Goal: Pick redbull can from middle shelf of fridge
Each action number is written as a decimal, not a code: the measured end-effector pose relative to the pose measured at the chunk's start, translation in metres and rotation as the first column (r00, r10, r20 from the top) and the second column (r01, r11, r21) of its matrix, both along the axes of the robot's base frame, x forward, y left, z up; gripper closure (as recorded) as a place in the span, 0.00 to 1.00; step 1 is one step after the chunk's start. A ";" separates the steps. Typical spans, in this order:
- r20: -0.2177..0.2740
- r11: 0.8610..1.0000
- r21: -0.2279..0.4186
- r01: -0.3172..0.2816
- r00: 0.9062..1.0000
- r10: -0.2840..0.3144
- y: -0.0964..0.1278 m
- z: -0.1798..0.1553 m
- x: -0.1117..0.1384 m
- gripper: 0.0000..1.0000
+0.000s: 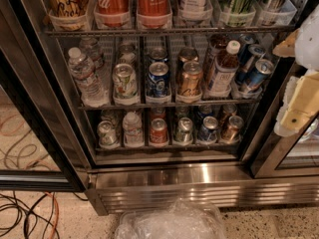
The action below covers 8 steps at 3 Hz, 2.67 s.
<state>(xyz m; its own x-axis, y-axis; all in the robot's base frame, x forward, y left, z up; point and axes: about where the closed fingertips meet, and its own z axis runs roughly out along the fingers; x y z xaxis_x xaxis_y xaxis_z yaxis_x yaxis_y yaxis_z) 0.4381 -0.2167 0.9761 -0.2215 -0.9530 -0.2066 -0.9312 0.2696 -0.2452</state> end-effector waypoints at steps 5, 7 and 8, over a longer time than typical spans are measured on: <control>0.086 0.949 0.178 0.261 0.956 -0.279 -0.005 -0.071 0.022 0.00; 0.065 0.892 0.346 0.291 0.941 -0.333 0.012 -0.106 0.040 0.00; 0.082 0.817 0.469 0.335 0.905 -0.418 0.017 -0.124 0.056 0.00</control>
Offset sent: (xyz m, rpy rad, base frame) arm 0.0152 -0.0088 -0.0767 0.2031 -0.0551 -0.3167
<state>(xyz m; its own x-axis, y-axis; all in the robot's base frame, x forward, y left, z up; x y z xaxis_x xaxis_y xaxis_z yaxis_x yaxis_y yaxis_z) 0.4940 -0.1996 0.8523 -0.4654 -0.6044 -0.6466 -0.6876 0.7069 -0.1657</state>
